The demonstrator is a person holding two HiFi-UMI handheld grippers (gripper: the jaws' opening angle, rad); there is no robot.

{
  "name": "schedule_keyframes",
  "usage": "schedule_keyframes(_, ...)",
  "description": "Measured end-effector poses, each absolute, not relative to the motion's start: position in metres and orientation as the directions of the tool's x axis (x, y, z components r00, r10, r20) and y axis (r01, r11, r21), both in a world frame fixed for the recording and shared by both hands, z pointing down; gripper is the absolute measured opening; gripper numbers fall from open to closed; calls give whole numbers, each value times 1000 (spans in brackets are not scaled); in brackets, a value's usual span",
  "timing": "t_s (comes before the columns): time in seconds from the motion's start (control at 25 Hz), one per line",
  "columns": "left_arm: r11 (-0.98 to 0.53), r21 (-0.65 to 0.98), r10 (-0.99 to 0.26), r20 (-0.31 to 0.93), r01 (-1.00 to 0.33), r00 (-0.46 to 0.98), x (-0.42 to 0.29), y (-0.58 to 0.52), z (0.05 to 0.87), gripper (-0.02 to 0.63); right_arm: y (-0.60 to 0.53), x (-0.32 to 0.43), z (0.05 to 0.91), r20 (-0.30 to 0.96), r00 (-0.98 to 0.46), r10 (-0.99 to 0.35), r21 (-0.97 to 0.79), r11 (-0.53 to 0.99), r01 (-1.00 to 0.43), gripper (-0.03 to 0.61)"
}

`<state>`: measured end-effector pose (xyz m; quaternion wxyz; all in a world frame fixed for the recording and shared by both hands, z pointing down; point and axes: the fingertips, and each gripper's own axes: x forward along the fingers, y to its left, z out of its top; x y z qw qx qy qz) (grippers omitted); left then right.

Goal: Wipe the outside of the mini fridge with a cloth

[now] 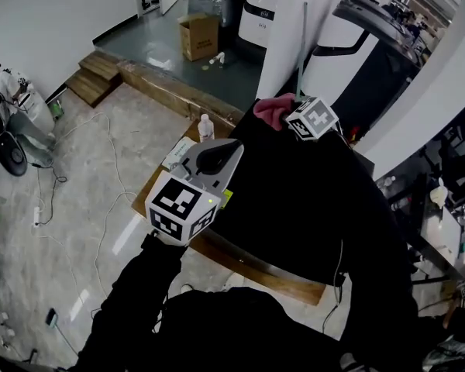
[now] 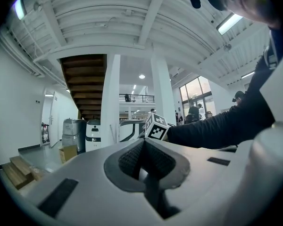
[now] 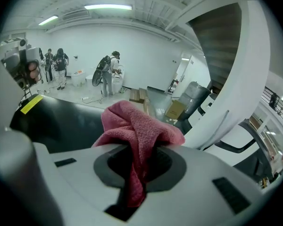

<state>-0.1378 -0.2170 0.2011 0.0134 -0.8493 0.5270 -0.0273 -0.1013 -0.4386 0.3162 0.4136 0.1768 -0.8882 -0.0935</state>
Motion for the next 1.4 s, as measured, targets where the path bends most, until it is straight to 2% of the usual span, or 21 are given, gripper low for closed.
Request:
schedule_keyframes(0.32, -507, -32, -862, 15, -861, 507, -153, -189, 209, 6, -373, -111, 325, 755, -582, -303, 221, 953, -209, 49)
schedule_keyframes(1.0, -626, -3, -780, 12, -780, 626, -179, -94, 227, 6, -200, -136, 324, 792, -531, -301, 207, 951, -230, 49)
schedule_keyframes(1.4, -678, -5, -735, -1, -735, 678, -174, -46, 232, 5, -103, -145, 327, 813, -544, -208, 116, 973, -199, 51)
